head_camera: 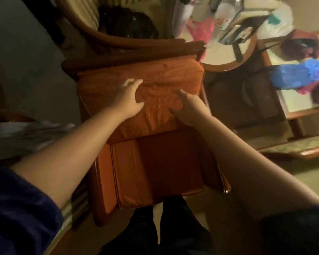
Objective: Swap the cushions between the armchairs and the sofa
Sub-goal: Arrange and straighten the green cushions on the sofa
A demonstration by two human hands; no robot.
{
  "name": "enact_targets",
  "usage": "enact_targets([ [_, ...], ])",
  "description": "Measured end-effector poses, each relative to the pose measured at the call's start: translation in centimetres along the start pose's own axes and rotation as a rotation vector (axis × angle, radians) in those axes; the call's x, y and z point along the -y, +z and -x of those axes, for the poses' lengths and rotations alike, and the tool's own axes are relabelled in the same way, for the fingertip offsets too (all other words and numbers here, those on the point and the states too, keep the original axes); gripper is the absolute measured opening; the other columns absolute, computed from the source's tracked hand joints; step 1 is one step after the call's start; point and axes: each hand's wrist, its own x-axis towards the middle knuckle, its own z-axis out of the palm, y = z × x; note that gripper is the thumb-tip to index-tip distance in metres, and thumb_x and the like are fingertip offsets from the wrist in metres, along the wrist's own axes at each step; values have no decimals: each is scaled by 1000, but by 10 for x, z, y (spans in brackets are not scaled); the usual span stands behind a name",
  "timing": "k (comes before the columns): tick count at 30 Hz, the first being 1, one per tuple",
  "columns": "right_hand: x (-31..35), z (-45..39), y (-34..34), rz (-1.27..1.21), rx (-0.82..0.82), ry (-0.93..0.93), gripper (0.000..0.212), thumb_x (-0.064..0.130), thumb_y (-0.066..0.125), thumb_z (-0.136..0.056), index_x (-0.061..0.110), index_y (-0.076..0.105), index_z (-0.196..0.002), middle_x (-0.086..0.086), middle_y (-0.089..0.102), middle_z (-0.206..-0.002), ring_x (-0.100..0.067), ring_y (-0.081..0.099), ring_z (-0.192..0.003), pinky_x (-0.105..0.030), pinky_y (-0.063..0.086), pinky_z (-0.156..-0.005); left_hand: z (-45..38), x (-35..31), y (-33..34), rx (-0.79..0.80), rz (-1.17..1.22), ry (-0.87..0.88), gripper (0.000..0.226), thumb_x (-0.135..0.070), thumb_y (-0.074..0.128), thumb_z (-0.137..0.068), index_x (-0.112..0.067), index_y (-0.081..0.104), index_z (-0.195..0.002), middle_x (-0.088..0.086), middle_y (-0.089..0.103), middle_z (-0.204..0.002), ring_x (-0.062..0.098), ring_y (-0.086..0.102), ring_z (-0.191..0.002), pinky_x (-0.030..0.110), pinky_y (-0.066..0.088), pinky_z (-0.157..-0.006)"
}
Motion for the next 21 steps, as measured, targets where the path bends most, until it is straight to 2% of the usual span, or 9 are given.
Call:
enact_targets([
  [1,-2,27,-6,-19,-16,6,61,47,69,-90,24,51,-144,-4,69,-126,-25,66,-113,-34,54,-90,14,-18,0,34,-1,47,69,-37,74,-85,-26,46,-147,7,42,-151,32,43,-135,47,41,-109],
  [3,-9,84,-21,-80,-83,28,50,50,66,-88,27,60,-132,6,75,-109,-18,71,-98,-39,59,-84,43,-59,-1,110,-9,125,60,-37,75,-85,-25,55,-139,7,50,-143,30,50,-129,42,46,-104],
  [5,-19,138,-35,-136,-136,78,50,50,67,-88,29,59,-133,10,74,-109,-13,70,-93,-41,59,-84,75,-100,0,190,14,192,55,-36,76,-85,-23,59,-135,6,52,-140,27,51,-128,35,44,-104],
  [7,-34,198,-49,-179,-173,168,51,48,68,-91,33,55,-138,12,72,-111,-8,69,-93,-36,60,-82,110,-145,7,252,22,303,51,-35,77,-84,-22,62,-132,5,54,-138,23,52,-126,30,41,-103],
  [9,-51,256,-56,-230,-218,265,46,48,68,-92,37,56,-135,15,71,-107,-3,67,-90,-31,61,-79,141,-187,15,315,23,410,50,-39,76,-84,-25,62,-130,1,56,-134,18,55,-120,28,44,-99],
  [12,-79,355,-58,-326,-371,393,44,43,71,-92,33,59,-133,12,71,-106,-5,68,-89,-29,60,-77,187,-253,37,457,40,534,45,-43,73,-86,-30,61,-128,-4,59,-127,13,58,-112,25,49,-90],
  [15,-108,458,-48,-365,-509,537,44,37,73,-92,27,61,-133,10,71,-101,-5,69,-84,-31,62,-76,235,-319,70,629,47,600,39,-43,72,-88,-33,61,-124,-7,63,-122,8,64,-103,28,57,-83],
  [18,-133,546,-31,-390,-585,671,44,40,72,-93,27,61,-133,6,72,-103,-7,69,-85,-35,62,-78,277,-377,108,752,41,666,37,-44,74,-86,-32,63,-119,-9,67,-111,6,66,-94,27,58,-74],
  [21,-154,643,-8,-438,-681,801,42,39,71,-93,29,61,-133,4,72,-107,-10,69,-90,-35,60,-83,339,-436,153,815,26,739,33,-41,77,-85,-29,67,-114,-8,69,-105,9,69,-89,29,59,-71],
])
